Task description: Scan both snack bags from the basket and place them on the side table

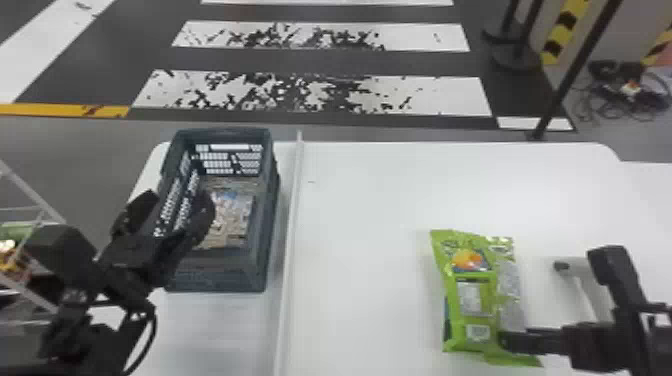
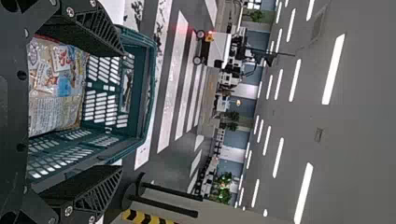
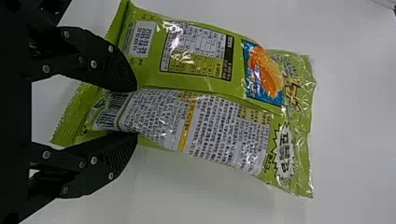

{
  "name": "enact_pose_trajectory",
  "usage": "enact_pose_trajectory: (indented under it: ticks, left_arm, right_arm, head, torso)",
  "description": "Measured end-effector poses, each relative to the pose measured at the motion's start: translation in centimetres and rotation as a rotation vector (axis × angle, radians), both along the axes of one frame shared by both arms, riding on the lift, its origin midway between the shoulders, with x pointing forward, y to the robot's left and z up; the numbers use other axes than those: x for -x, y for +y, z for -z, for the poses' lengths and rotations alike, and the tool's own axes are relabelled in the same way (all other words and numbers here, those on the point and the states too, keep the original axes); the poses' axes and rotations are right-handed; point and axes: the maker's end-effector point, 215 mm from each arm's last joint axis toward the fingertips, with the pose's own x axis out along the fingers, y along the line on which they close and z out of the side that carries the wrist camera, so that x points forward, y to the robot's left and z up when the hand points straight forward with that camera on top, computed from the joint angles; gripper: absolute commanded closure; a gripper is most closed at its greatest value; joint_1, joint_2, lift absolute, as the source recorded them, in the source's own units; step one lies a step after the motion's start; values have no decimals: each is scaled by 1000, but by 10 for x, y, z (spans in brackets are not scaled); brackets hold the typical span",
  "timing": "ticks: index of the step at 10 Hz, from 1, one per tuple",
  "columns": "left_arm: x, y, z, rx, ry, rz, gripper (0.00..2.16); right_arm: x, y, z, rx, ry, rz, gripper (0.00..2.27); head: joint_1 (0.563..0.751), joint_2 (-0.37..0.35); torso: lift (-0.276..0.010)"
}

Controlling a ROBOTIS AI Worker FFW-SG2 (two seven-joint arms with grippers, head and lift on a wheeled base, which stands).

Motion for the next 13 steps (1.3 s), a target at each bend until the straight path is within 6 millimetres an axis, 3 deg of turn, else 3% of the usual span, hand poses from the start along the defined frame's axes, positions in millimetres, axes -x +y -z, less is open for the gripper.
enact_pose_trajectory:
  ticks: [2,3,6,7,9,11,13]
  left_arm:
    - [0,0,0,1,1,-1,147]
    - [1,0,1,2,1,-1,147]
    - [2,0,1,0,2,-1,147]
    - [2,0,1,0,2,0,147]
    - [2,-1,0,-2,1,2,147]
    - [2,-1,-3,-6,-3,4,147]
    - [1,0,-5,-8,-6,5,147]
  right_arm:
    - [5,-2,6,17,16,-9,2256]
    - [2,-6,-3,18,-8,4,2256]
    - [-19,-26,-72,-24,-152,102,2256]
    - [-26,-44,-88,-9,-189,160,2256]
    - [-48,-102,-108,67,-251,308,2256]
    - [-60,-173,-103,199,-250,480,2256]
    - [-64,-223,-85,277,-218,608,2256]
  head:
    - [695,26]
    - [695,22]
    - [695,0]
    - [695,-22]
    - [695,-108]
    - [695,-190]
    - [695,-267]
  torso:
    - [-75]
    - [-75]
    - [-75]
    - [-75]
    - [-75]
    - [-75]
    - [-75]
